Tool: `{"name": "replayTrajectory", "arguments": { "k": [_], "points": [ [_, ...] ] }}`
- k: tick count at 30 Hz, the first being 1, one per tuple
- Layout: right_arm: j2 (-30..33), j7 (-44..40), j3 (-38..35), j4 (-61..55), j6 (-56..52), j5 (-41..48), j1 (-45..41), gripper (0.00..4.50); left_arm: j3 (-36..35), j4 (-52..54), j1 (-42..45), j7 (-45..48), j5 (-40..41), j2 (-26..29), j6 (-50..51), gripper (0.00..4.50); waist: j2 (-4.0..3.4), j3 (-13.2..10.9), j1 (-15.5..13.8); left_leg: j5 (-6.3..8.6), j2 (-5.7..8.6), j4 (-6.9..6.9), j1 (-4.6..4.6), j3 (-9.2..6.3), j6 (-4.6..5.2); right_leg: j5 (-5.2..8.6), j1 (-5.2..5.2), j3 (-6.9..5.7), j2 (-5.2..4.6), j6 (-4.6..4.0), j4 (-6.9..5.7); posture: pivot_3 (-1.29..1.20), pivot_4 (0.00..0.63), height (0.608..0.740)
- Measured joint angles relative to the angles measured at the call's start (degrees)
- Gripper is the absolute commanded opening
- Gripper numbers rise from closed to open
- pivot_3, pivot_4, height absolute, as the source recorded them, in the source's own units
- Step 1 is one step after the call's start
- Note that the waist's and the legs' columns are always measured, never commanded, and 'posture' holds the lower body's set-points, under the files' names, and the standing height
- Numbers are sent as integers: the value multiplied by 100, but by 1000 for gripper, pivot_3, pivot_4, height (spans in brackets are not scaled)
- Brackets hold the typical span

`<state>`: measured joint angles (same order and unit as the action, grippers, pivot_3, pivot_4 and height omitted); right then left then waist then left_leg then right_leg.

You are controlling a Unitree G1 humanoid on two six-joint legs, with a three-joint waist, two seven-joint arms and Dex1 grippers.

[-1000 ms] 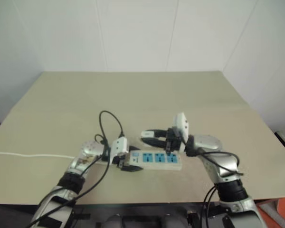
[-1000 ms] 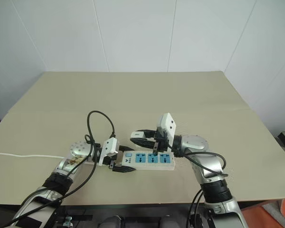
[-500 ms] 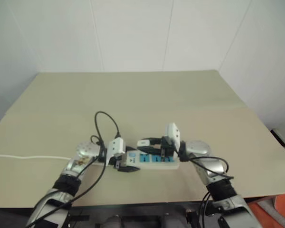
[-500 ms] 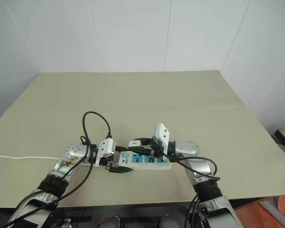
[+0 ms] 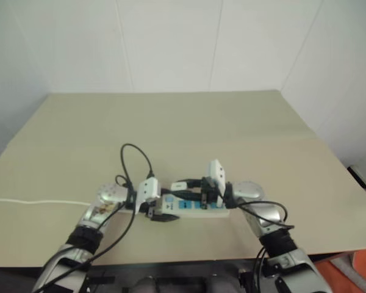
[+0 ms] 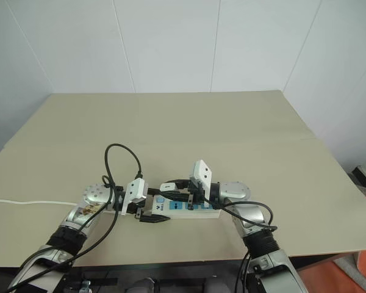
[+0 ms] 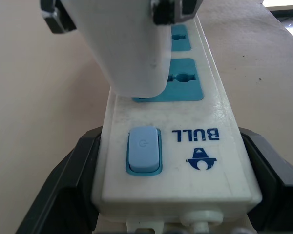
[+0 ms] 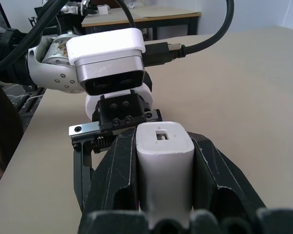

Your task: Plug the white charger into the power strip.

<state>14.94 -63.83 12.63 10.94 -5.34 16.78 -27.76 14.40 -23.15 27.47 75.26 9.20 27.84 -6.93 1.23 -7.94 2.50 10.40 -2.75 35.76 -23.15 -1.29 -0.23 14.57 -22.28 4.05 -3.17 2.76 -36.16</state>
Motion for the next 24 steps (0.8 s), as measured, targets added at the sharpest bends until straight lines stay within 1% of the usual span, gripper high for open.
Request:
{"name": "replayTrajectory", "arguments": {
  "k": [24],
  "points": [
    [48, -204, 14, 538, 485, -30, -126, 1130, 28, -9, 34, -6, 0, 0, 71, 3315, 0, 0, -10, 0, 0, 0, 3, 0, 0, 0, 3, 0, 0, 0, 0, 0, 150, 740]
  ]
}}
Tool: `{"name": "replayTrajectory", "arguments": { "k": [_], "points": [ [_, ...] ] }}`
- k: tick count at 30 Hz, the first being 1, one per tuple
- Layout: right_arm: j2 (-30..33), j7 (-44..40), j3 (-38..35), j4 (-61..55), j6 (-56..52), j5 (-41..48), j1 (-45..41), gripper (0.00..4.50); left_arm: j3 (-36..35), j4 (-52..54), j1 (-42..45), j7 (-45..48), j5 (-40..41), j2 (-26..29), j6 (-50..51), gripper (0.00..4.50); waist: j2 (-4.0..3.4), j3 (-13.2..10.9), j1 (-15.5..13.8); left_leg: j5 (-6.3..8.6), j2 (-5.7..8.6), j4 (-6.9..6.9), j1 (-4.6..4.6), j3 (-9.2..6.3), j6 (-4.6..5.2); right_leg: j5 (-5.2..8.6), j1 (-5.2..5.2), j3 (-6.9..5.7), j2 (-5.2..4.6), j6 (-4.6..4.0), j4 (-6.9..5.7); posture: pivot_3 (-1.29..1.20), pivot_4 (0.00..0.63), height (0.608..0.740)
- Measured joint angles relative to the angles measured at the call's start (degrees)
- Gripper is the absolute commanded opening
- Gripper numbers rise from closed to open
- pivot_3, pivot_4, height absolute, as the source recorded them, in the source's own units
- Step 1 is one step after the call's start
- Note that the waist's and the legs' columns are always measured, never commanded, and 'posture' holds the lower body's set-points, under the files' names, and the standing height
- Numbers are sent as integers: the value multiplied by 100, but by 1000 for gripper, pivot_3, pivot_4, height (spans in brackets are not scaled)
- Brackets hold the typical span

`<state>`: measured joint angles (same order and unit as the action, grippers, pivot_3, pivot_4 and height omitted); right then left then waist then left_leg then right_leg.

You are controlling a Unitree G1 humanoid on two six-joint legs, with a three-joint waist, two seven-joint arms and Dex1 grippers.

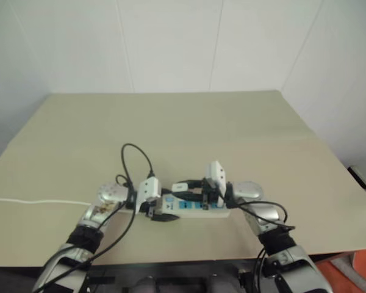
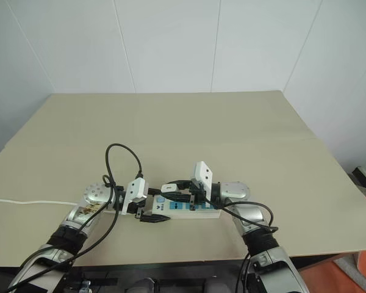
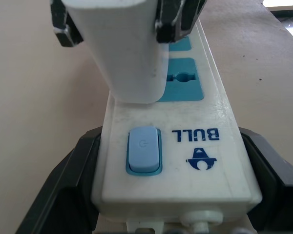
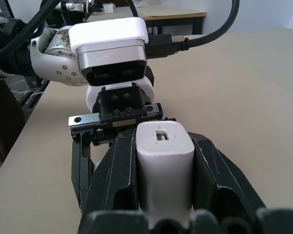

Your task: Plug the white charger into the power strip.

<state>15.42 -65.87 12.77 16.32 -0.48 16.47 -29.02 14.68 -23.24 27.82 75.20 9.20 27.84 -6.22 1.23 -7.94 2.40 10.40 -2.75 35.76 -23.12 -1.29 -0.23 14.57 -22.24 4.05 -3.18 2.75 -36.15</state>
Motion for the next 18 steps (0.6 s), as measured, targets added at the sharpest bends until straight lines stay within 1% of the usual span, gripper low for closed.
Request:
{"name": "replayTrajectory", "arguments": {
  "k": [18],
  "points": [
    [170, -140, 50, 214, 287, 7, 2, 1130, 20, 77, -38, -67, 0, 0, 33, 3315, 0, 0, -9, 0, 0, 0, 1, 0, 0, 0, 3, 0, -1, 0, 2, 0, 150, 740]
  ]
}}
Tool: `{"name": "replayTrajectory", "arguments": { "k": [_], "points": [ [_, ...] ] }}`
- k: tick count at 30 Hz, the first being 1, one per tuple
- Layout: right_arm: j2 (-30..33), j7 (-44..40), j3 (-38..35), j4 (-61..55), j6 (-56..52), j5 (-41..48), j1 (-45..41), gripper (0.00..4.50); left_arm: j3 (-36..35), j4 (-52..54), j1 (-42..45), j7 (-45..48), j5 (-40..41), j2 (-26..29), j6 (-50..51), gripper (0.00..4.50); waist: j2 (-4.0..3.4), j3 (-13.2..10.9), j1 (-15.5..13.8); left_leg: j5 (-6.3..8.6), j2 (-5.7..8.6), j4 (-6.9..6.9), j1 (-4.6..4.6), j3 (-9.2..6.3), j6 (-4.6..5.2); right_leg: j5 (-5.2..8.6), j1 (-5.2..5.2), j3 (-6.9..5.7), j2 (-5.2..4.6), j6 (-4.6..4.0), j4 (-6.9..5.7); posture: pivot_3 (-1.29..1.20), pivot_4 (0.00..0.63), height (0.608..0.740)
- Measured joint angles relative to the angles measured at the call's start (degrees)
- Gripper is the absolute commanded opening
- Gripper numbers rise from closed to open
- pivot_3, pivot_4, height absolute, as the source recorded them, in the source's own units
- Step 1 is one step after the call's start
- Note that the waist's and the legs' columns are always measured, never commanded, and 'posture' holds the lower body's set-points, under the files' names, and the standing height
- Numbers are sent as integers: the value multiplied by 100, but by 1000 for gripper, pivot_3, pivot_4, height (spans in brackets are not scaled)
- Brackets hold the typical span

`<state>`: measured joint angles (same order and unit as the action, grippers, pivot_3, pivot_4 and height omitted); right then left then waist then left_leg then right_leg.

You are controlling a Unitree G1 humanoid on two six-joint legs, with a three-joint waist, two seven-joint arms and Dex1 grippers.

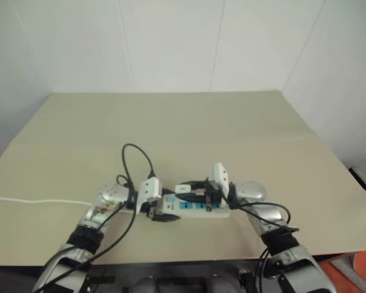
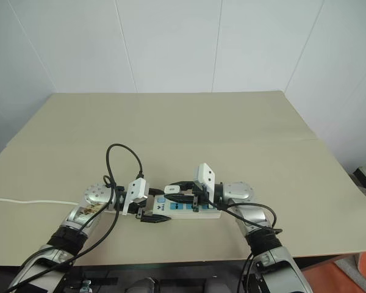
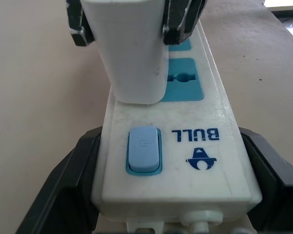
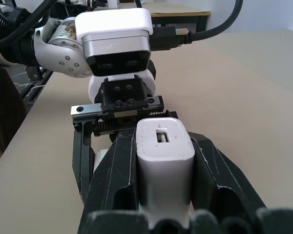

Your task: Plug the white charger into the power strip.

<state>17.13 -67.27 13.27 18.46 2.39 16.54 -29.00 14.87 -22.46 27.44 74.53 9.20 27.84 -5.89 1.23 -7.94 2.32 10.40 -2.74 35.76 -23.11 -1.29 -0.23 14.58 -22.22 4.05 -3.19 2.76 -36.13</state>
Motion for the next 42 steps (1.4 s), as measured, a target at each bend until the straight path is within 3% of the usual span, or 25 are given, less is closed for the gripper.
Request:
{"name": "replayTrajectory", "arguments": {
  "k": [13, 42],
  "points": [
    [279, -268, 144, 316, 329, 32, -194, 1130, 1, 50, -34, -46, 3, 4, 55, 3315, 3, 3, 2, 0, 0, -1, 15, 2, 0, 1, 12, 2, -1, 0, 1, 0, 150, 740],
    [110, -421, 367, 860, 197, 19, -622, 1130, -35, 138, -158, -111, 120, 184, 101, 3315, 6, 8, 75, 0, -8, -17, 42, -1, 0, 6, 15, 18, 15, -7, -5, 0, 150, 740]
  ]
}}
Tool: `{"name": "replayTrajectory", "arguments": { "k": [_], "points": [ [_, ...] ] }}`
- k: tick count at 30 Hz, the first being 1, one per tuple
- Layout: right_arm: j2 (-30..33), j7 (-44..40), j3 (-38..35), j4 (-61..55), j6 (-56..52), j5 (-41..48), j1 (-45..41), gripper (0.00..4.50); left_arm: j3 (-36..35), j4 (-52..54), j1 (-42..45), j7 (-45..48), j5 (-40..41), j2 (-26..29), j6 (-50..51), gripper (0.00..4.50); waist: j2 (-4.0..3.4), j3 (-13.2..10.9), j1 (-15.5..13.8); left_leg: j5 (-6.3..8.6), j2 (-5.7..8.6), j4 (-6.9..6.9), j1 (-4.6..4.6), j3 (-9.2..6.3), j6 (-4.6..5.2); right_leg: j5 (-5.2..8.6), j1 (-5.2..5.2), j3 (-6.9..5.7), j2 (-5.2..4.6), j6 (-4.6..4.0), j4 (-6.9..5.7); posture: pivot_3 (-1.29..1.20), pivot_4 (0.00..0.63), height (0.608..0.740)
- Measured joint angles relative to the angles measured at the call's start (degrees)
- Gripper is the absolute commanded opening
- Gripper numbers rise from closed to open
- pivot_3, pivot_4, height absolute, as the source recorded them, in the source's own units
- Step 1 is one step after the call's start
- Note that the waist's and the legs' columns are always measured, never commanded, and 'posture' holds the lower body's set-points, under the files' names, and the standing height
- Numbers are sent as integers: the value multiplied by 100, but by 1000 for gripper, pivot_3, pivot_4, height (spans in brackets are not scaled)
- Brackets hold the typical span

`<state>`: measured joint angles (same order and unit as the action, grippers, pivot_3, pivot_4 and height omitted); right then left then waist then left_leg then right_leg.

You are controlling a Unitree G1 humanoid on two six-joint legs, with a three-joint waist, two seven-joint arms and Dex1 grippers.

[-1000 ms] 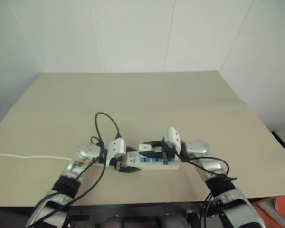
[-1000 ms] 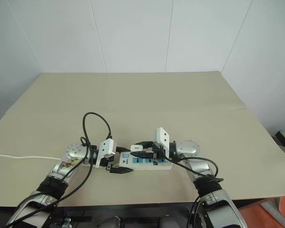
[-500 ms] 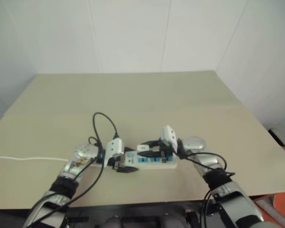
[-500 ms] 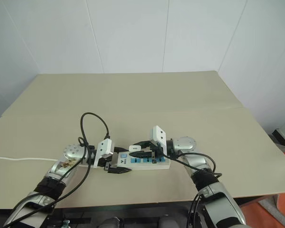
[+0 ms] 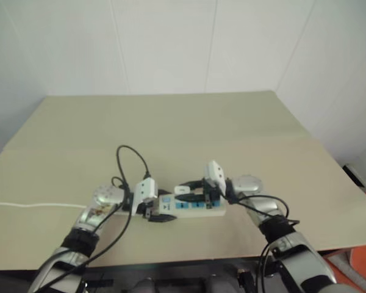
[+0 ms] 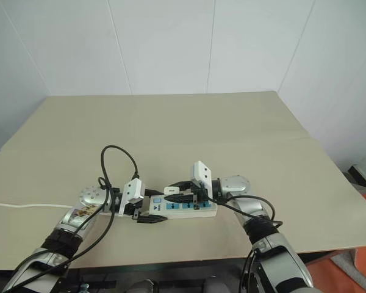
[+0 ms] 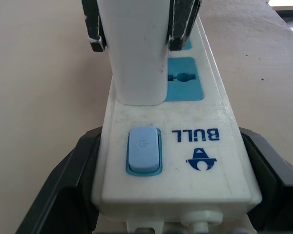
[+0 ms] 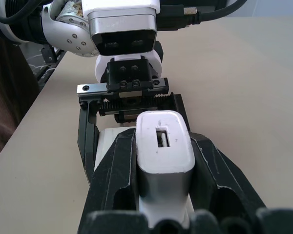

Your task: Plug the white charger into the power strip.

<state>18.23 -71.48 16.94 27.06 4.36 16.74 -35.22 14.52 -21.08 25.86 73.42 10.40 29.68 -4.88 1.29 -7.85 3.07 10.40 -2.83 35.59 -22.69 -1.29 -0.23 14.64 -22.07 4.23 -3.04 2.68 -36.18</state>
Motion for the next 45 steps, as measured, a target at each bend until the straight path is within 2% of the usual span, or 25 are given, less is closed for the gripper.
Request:
{"name": "replayTrajectory", "arguments": {
  "k": [2, 4, 5, 12, 18, 19, 21, 28, 37, 45],
  "points": [
    [0, 4, -11, -16, 0, 10, 16, 1130, 8, -1, 6, 0, 4, 0, -1, 3315, 0, 0, -7, 0, 0, -1, -1, 0, 0, 0, -1, 0, 0, -1, 0, 0, 150, 740],
    [0, 14, -18, -30, 3, 10, 32, 1896, 14, -1, 10, 0, 7, 0, -2, 3315, 0, 0, -12, 0, 0, -2, -1, 0, 0, 0, -2, 0, 0, -1, 0, 0, 150, 740],
    [45, 35, -13, -7, -10, -43, 54, 2079, 16, 0, 12, 5, 9, 0, -7, 3315, 0, 0, -18, 0, 0, -3, -2, 0, 0, 0, -3, 0, 0, -2, 1, 0, 150, 740],
    [275, 19, -252, 62, -204, -91, 96, 4486, 11, -4, 5, 29, 30, 13, -8, 3315, 4, 2, -36, 0, -1, -13, -2, -1, 0, 3, -7, 0, 2, -5, 2, 0, 150, 740],
    [363, -56, -262, -203, -336, -155, 181, 4486, 19, -5, 15, 32, 30, -10, -13, 3315, 4, 2, -56, 0, 0, -19, -4, -1, 0, 5, -9, -1, 2, -7, 4, 0, 150, 740],
    [384, -54, -271, -268, -381, -160, 205, 4500, 18, -12, 22, 31, 32, -22, -12, 4039, 4, 2, -61, 0, 1, -20, -6, -1, 0, 5, -9, -1, 1, -7, 5, 0, 150, 740],
    [492, -64, -302, -403, -471, -169, 264, 4500, 9, -56, 26, 59, 15, -25, 30, 4465, 3, 1, -68, 0, 2, -20, -11, -1, 0, 5, -14, -1, 1, -7, 5, 0, 150, 740],
    [1002, -102, -624, -941, -824, -76, 614, 4500, -295, -107, 107, 333, 346, 46, 343, 4465, 3, -14, -134, -1, 4, -19, -40, -4, 0, 5, -34, -7, -2, -6, 10, 0, 150, 740],
    [2053, -182, -1428, -1804, -1254, 335, 1023, 4500, -926, 572, 69, 982, 945, 1021, 893, 4465, 1, -34, -140, 0, 5, -35, -55, -2, 0, 4, -54, -7, -4, -9, 18, 0, 150, 740],
    [2739, -171, -2065, -2318, -1398, 548, 1806, 4500, -1525, 1372, -651, 1284, 1432, 1888, 1405, 4465, 1, -51, -159, -1, 5, -44, -55, 3, -1, 16, -58, -7, -8, 4, 23, 0, 150, 740]
  ]
}}
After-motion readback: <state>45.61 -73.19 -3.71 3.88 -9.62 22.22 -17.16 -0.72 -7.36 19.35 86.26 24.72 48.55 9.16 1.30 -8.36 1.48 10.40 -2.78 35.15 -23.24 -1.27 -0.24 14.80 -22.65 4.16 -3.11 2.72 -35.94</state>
